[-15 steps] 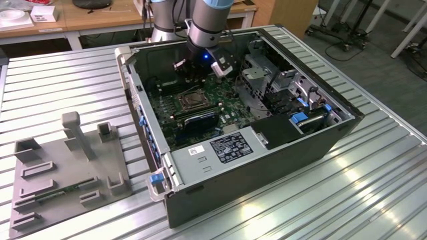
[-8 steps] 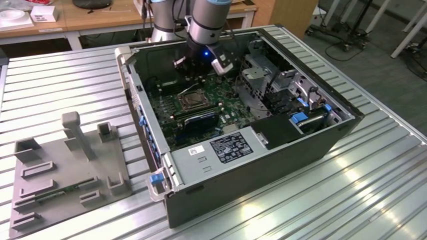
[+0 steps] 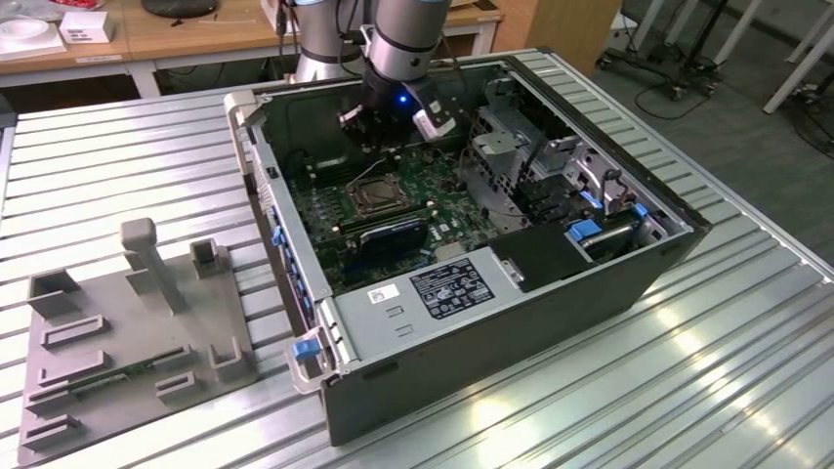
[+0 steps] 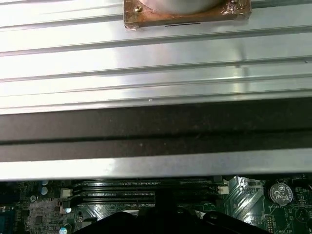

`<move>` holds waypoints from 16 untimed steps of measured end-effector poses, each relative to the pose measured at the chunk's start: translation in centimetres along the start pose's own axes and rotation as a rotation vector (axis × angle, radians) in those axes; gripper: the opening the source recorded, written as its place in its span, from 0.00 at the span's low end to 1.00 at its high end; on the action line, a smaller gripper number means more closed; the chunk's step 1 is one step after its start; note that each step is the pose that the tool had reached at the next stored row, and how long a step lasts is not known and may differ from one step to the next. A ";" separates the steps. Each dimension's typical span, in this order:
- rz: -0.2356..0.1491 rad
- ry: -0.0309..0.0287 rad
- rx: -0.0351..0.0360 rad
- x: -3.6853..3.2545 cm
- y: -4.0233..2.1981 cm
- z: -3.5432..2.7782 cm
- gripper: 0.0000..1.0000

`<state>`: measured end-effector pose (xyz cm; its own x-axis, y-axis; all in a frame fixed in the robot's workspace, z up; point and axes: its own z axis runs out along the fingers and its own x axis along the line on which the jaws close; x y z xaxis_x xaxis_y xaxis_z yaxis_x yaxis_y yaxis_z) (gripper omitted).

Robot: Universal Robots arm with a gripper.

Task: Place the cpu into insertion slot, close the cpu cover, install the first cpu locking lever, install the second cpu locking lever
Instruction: 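Install the first cpu locking lever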

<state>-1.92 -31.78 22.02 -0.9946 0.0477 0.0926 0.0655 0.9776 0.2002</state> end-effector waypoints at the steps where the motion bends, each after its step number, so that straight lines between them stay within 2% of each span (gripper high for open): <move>1: 0.000 -0.0002 0.0001 0.05 0.20 -0.39 0.11; 13: 0.000 -0.0017 0.0000 0.19 0.96 -1.63 0.11; 16: 0.000 -0.0024 -0.0004 0.25 0.98 -1.70 0.11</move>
<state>-1.96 -31.16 23.90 -0.9948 0.0477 0.0902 0.0651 0.9775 0.2006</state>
